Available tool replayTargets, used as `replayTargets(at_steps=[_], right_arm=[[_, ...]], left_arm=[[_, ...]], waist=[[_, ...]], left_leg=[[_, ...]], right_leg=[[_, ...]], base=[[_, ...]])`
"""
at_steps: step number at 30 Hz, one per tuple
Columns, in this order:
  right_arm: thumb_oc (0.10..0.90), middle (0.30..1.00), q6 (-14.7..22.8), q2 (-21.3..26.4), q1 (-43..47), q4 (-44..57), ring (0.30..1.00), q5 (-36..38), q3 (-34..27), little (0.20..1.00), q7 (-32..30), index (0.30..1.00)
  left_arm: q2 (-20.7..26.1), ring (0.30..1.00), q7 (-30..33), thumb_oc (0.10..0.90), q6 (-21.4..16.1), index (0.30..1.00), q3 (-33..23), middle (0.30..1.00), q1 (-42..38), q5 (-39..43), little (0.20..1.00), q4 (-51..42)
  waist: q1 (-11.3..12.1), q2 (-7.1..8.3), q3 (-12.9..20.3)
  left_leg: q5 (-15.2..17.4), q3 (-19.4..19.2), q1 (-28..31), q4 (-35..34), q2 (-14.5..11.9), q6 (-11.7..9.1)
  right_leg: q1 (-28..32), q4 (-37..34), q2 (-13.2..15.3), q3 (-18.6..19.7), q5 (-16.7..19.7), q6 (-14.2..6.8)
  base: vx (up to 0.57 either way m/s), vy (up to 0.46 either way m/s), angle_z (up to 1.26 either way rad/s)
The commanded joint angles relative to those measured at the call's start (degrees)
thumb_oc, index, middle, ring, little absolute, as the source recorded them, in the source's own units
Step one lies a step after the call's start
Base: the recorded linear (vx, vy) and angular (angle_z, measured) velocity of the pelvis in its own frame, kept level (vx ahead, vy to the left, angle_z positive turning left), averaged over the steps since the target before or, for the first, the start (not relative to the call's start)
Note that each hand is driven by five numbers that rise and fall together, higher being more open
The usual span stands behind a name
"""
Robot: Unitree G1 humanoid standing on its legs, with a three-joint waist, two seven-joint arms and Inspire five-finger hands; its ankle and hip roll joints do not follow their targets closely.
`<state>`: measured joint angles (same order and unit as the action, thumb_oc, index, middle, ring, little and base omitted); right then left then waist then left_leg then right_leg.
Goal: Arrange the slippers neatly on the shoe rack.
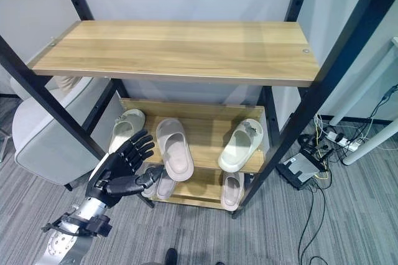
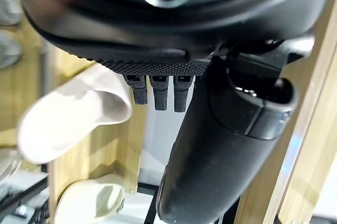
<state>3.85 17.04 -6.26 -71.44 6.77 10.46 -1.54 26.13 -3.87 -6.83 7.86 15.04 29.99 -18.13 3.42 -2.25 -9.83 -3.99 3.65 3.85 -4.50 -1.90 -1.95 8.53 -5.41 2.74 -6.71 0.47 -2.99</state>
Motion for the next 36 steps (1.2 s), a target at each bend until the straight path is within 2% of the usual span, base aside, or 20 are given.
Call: replayTargets(at_steps=[1, 2, 4, 6, 8, 9, 10, 11, 12, 16, 21, 26, 36], right_arm=[[0.800, 0.900, 0.7, -0.1, -0.2, 0.1, 0.900, -0.4, 1.6, 0.900, 0.5, 0.900], [0.800, 0.900, 0.8, -0.4, -1.1, 0.2, 0.900, 0.8, 1.1, 0.900, 0.5, 0.900], [0.800, 0.900, 0.9, -0.7, -1.4, 0.3, 0.900, 1.0, 1.1, 0.900, 0.5, 0.900], [0.800, 0.900, 0.8, -1.3, -1.8, 0.2, 0.900, 1.6, 1.7, 0.900, 0.7, 0.900], [0.800, 0.900, 1.0, -1.5, -1.9, 0.2, 0.900, 1.8, 1.9, 0.900, 0.6, 0.900], [0.800, 0.900, 1.0, -1.6, -1.9, 0.2, 0.900, 1.8, 1.8, 0.900, 0.6, 0.900], [0.800, 0.900, 1.0, -1.6, -2.0, 0.1, 0.900, 1.8, 2.0, 0.900, 0.4, 0.900], [0.800, 0.900, 1.0, -1.6, -1.9, 0.1, 0.900, 1.8, 1.9, 0.900, 0.4, 0.900], [0.800, 0.900, 1.0, -1.6, -2.1, 0.3, 0.900, 1.9, 1.8, 0.900, 0.3, 0.900], [0.800, 0.900, 1.1, -1.5, -2.3, 0.7, 0.900, 2.0, 2.0, 0.900, 0.1, 0.900], [0.800, 0.900, 1.1, -1.6, -2.5, 2.0, 0.900, 2.1, 1.9, 0.900, 0.6, 0.900], [0.800, 0.900, 1.1, -1.7, -3.1, 3.2, 0.900, 2.1, 1.6, 0.900, 0.9, 0.900], [0.800, 0.900, 0.9, -1.4, -1.9, 0.8, 0.900, 1.4, 0.6, 0.900, 0.3, 0.900]], left_arm=[[0.4, 0.900, 2.0, 0.800, -7.3, 0.900, -3.6, 0.900, -4.4, -4.6, 0.900, -9.3], [1.6, 0.900, 4.9, 0.800, -8.2, 0.900, -3.7, 0.900, -7.3, -11.3, 0.900, -8.2], [1.7, 0.900, 6.2, 0.800, -8.9, 0.900, -3.1, 0.900, -8.8, -14.6, 0.900, -7.6], [3.4, 0.900, 10.5, 0.800, -10.3, 0.900, -0.9, 0.900, -14.5, -25.2, 0.900, -3.0], [5.1, 0.900, 12.4, 0.800, -11.0, 0.900, 1.4, 0.900, -17.7, -32.4, 0.900, 0.0], [5.1, 0.900, 12.5, 0.800, -11.2, 0.900, 1.5, 0.900, -17.9, -32.5, 0.900, 0.2], [6.7, 0.900, 14.4, 0.800, -10.8, 0.900, 3.4, 0.900, -21.2, -38.0, 0.900, 3.0], [6.7, 0.900, 14.5, 0.800, -10.8, 0.900, 3.5, 0.900, -21.3, -38.1, 0.900, 3.1], [8.3, 0.900, 15.5, 0.800, -10.8, 0.900, 4.7, 0.900, -23.8, -43.2, 0.900, 5.4], [10.6, 0.900, 19.6, 0.800, -9.6, 0.900, 6.9, 0.900, -29.1, -53.3, 0.900, 10.7], [11.0, 0.900, 21.6, 0.800, -6.9, 0.900, 9.2, 0.900, -33.5, -61.2, 0.900, 15.9], [11.5, 0.900, 23.0, 0.800, -4.1, 0.900, 9.3, 0.900, -35.3, -66.8, 0.900, 19.4], [12.6, 0.900, 26.0, 0.800, 0.4, 0.900, 7.1, 0.900, -36.2, -72.1, 0.900, 23.6]], waist=[[-0.9, 1.46, 1.4], [-1.4, 1.58, 1.6], [-1.7, 1.67, 1.7], [-2.9, 1.88, 2.0], [-3.9, 1.96, 2.2], [-3.8, 1.97, 2.2], [-4.7, 1.83, 2.4], [-4.6, 1.83, 2.4], [-5.5, 1.67, 2.7], [-6.9, 1.42, 3.1], [-7.9, 1.21, 3.2], [-8.5, 1.12, 3.2], [-8.3, 1.18, 2.9]], left_leg=[[1.4, 5.3, -2.8, 1.6, 1.4, 0.5], [1.7, 4.9, -2.5, 1.7, 1.3, 0.6], [2.0, 4.7, -2.4, 1.8, 1.3, 0.7], [2.6, 4.0, -2.0, 1.9, 1.3, 0.8], [3.0, 3.3, -1.6, 2.0, 1.3, 0.9], [3.1, 3.2, -1.6, 2.0, 1.3, 0.9], [3.5, 2.4, -1.3, 2.1, 1.3, 1.0], [3.5, 2.4, -1.3, 2.1, 1.3, 1.0], [4.0, 1.6, -1.0, 2.1, 1.3, 1.1], [5.0, -0.2, -0.5, 2.6, 1.2, 1.2], [5.5, -2.8, -0.2, 2.2, 1.1, 1.5], [5.3, -4.3, 0.0, 1.0, 1.1, 1.6], [5.3, -4.7, -0.4, 0.0, 1.5, 1.8]], right_leg=[[0.1, 2.2, -3.2, 3.0, -6.6, 0.1], [0.0, 2.5, -3.1, 3.3, -6.6, 0.0], [0.0, 2.6, -3.0, 3.7, -6.6, -0.1], [-0.2, 2.7, -2.9, 4.5, -6.5, -0.2], [-0.3, 2.8, -2.8, 5.3, -6.4, -0.3], [-0.3, 2.8, -2.8, 5.3, -6.4, -0.3], [-0.5, 2.9, -2.7, 6.2, -6.2, -0.5], [-0.5, 2.9, -2.7, 6.3, -6.2, -0.5], [-0.7, 2.9, -2.6, 7.2, -5.9, -0.6], [-1.1, 2.6, -2.4, 9.1, -5.3, -0.9], [-1.9, 2.2, -2.4, 11.5, -4.5, -1.2], [-2.8, 2.1, -2.3, 12.6, -3.9, -1.7], [-3.7, 1.6, -2.1, 12.6, -3.3, -2.1]], base=[[0.05, -0.001, -0.06], [0.04, -0.002, -0.08], [0.05, -0.004, -0.09], [0.07, 0.001, -0.09], [0.05, 0.010, -0.20], [0.06, 0.021, -0.24], [0.04, 0.016, -0.21], [0.09, 0.040, -0.30], [0.08, 0.040, -0.37], [0.07, 0.035, -0.35], [0.05, 0.042, -0.29], [0.03, 0.038, -0.26], [0.02, 0.026, -0.04]])
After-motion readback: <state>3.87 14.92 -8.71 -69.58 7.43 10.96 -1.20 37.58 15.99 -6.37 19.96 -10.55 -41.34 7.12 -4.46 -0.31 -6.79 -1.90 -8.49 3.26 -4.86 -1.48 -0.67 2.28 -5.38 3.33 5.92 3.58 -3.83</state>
